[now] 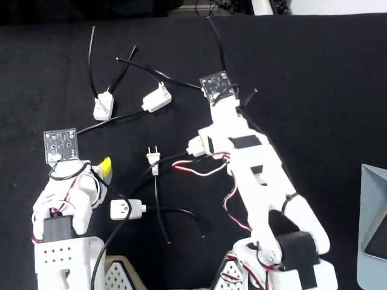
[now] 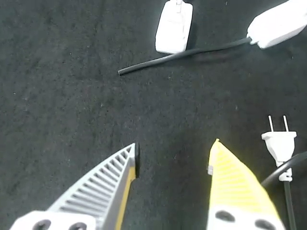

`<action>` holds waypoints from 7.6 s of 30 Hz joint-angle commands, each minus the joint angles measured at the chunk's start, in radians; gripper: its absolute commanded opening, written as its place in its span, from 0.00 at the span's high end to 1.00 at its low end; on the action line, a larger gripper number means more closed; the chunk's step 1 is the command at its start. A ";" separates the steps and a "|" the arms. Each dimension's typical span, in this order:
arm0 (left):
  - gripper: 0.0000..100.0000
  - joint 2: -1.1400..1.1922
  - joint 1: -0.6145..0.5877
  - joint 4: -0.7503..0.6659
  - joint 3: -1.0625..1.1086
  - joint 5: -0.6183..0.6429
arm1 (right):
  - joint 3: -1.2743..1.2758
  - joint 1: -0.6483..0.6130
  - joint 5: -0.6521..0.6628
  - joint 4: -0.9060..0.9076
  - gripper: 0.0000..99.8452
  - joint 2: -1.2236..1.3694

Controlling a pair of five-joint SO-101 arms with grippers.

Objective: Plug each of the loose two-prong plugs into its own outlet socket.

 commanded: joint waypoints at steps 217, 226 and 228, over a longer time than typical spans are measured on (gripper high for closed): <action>0.75 -0.003 -0.197 0.003 0.053 -0.091 | -0.331 -0.157 0.101 0.667 0.99 0.171; 0.75 -0.003 -0.197 0.002 0.053 -0.089 | -0.429 -0.293 -0.071 0.667 0.99 0.156; 0.75 -0.003 -0.197 -0.017 0.053 -0.086 | -0.433 -0.330 -0.091 0.663 0.99 0.122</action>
